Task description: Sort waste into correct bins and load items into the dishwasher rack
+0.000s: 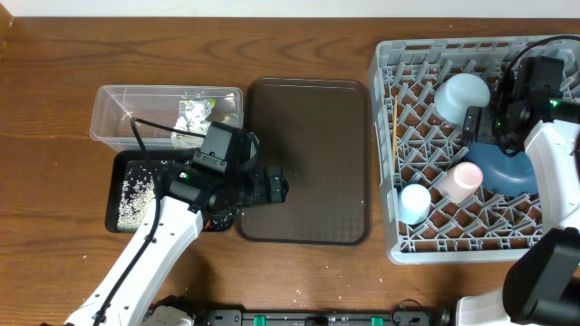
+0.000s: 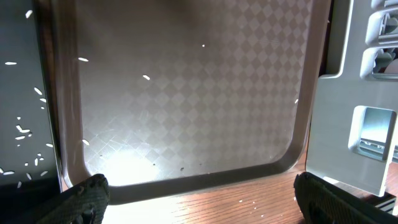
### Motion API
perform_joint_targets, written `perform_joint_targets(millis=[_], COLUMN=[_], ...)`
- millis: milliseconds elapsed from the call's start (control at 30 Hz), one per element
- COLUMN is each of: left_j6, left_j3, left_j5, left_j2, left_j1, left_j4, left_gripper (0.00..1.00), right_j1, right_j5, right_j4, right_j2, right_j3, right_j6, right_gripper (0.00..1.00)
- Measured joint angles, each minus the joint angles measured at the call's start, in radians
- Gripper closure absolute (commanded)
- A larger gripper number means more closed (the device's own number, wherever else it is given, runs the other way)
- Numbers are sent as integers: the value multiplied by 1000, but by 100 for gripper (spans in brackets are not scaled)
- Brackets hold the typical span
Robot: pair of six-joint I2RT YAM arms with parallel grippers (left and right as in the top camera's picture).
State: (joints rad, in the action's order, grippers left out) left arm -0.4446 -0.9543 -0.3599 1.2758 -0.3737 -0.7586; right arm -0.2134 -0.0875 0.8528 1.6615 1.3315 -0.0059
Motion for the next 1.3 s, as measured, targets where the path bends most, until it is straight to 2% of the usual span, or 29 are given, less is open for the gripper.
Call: perform_joint_targets(millis=[267, 433, 1033, 1300], left_j6=[0, 0, 0, 0], left_j3=[0, 0, 0, 0], left_j5=[0, 0, 0, 0], left_j2=[0, 0, 0, 0], left_j1=[0, 0, 0, 0], left_j4=[0, 0, 0, 0], left_gripper=[3, 3, 3, 3], right_j1=[0, 0, 3, 62], right_j5=[0, 0, -1, -7], right_j4=[0, 3, 2, 2], right_j2=[-3, -64, -707, -969], right_j3=[0, -3, -3, -3], right_j6=[0, 0, -3, -3], right_gripper=[1, 1, 1, 1])
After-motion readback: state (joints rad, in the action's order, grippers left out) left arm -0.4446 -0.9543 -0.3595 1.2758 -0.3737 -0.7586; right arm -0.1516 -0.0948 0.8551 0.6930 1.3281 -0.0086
